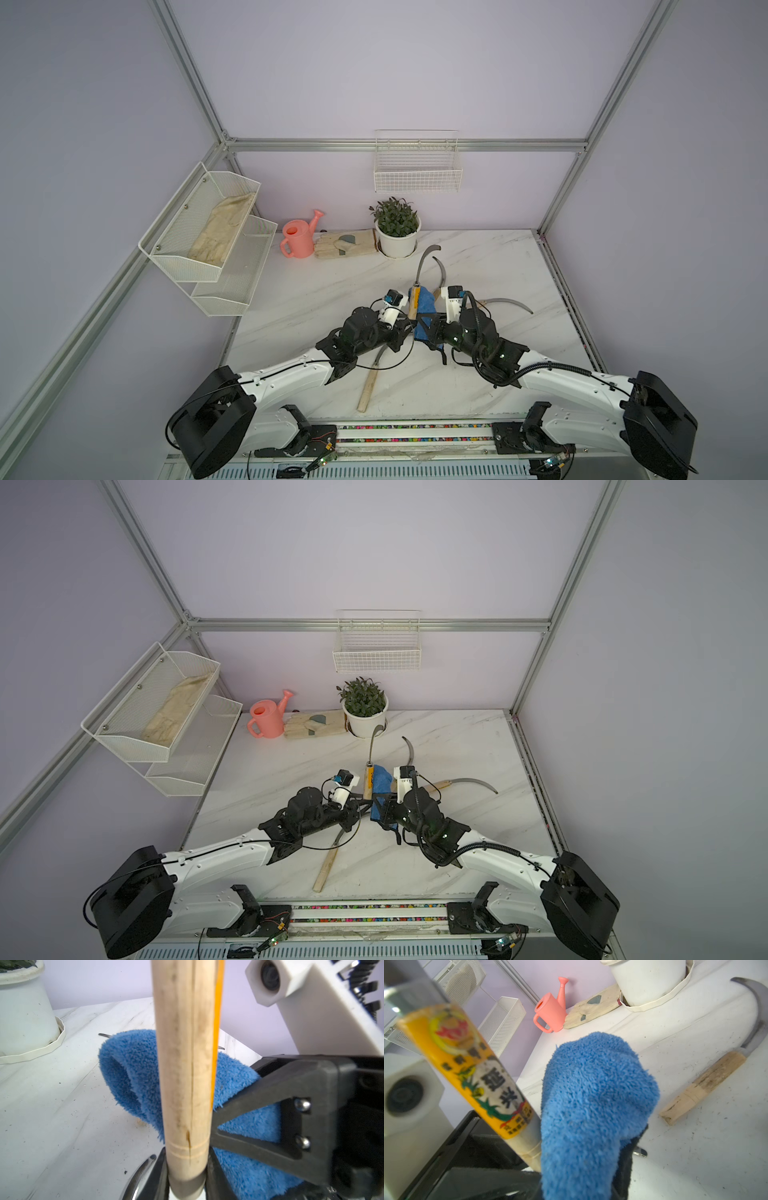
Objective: Wipe small sickles with rags
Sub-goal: Wipe the small sickle.
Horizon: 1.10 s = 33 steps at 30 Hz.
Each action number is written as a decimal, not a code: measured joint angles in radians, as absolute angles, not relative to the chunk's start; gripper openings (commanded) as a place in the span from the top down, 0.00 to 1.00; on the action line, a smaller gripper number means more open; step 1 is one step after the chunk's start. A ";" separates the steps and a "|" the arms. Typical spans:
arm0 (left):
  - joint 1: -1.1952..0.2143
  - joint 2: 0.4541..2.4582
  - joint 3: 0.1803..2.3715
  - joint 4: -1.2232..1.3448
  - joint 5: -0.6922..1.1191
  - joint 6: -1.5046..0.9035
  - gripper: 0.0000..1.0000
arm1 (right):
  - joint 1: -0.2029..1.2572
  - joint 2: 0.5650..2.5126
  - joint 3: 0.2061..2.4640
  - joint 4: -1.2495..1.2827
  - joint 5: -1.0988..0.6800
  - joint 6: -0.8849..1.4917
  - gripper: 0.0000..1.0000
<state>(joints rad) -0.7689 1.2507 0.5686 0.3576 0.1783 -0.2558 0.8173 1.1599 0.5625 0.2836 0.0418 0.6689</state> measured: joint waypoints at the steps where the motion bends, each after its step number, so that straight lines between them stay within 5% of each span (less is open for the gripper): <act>1: -0.769 1.251 0.569 0.358 0.179 -0.250 1.00 | 0.817 1.148 0.563 0.282 0.039 0.668 1.00; 19: -0.769 1.293 0.570 0.348 0.191 -0.242 1.00 | 0.733 1.052 0.684 0.262 -0.050 0.641 1.00; 33: -0.776 1.345 0.603 0.300 0.305 -0.213 1.00 | 0.561 0.934 0.438 0.342 -0.004 0.546 1.00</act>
